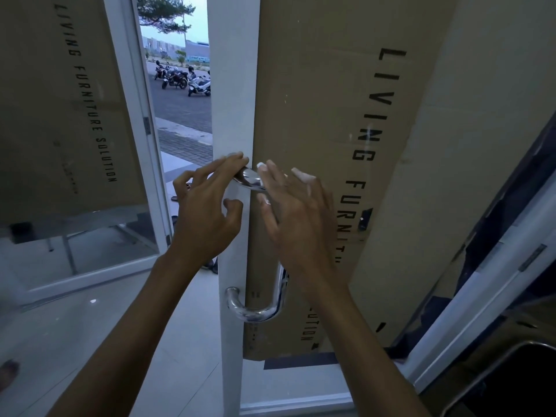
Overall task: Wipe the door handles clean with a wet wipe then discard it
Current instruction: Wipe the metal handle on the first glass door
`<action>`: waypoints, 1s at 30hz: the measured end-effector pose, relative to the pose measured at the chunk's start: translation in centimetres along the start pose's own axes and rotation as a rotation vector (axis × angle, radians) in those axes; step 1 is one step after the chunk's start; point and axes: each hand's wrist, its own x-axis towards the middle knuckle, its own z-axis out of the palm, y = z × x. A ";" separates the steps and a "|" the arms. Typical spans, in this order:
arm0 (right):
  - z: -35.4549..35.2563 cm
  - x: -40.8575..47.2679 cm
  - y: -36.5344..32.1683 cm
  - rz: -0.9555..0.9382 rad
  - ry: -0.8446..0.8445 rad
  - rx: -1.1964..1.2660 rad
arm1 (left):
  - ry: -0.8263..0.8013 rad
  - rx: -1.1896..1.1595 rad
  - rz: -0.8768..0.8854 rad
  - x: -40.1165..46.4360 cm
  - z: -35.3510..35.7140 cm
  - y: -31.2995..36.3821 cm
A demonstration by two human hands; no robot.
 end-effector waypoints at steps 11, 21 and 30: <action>0.2 0.4 0.0 -0.072 0.002 -0.052 | -0.015 0.022 0.005 0.7 -0.5 -0.7; 0.6 0.2 0.5 -0.048 0.025 -0.049 | 0.027 0.051 -0.027 0.7 -0.2 -0.3; 0.1 -0.1 0.6 -0.008 0.006 0.006 | -0.004 0.095 -0.079 0.5 0.1 0.1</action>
